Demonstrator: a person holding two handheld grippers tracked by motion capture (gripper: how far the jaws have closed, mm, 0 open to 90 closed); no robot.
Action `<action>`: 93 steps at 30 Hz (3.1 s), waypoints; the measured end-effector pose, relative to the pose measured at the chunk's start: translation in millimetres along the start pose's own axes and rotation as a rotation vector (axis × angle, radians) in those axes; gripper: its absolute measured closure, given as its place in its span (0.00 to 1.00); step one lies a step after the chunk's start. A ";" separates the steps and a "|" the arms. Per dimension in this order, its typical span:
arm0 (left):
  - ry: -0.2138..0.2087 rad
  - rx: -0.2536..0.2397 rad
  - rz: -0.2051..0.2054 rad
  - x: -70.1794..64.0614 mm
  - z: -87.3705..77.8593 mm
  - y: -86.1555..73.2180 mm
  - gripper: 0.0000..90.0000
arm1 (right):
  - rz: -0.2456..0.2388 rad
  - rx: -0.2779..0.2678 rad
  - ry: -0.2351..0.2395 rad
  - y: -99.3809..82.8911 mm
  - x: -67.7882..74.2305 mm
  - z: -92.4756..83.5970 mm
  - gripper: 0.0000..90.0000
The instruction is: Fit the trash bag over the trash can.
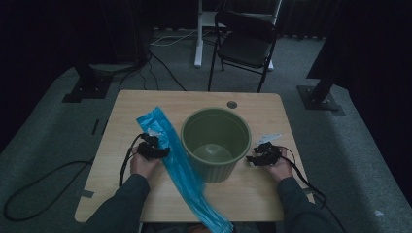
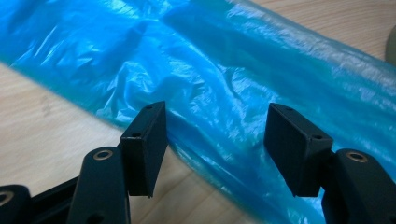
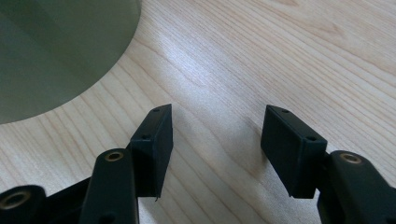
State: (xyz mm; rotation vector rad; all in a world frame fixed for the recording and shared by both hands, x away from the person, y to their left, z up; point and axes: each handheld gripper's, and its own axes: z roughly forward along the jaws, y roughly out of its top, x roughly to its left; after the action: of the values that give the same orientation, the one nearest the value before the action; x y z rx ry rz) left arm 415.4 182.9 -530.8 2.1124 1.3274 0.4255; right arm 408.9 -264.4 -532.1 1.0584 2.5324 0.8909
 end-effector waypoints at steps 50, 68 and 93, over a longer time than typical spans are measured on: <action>-0.222 -0.235 0.077 21.8 -43.9 28.1 0.98 | 0.005 -0.011 0.012 -4.2 -0.8 -2.6 0.51; -0.312 -0.340 0.142 -6.9 -76.3 64.5 0.98 | 0.001 -0.014 0.008 -4.3 -0.4 -2.5 0.52; -0.441 -0.421 0.209 -8.5 -130.9 98.1 0.98 | 0.006 -0.018 0.013 -5.2 -1.0 -2.9 0.53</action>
State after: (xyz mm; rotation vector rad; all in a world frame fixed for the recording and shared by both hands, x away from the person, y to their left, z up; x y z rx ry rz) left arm 407.5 185.6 -367.2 1.8504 0.6991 0.2708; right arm 405.4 -269.3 -533.1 1.0591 2.5280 0.9234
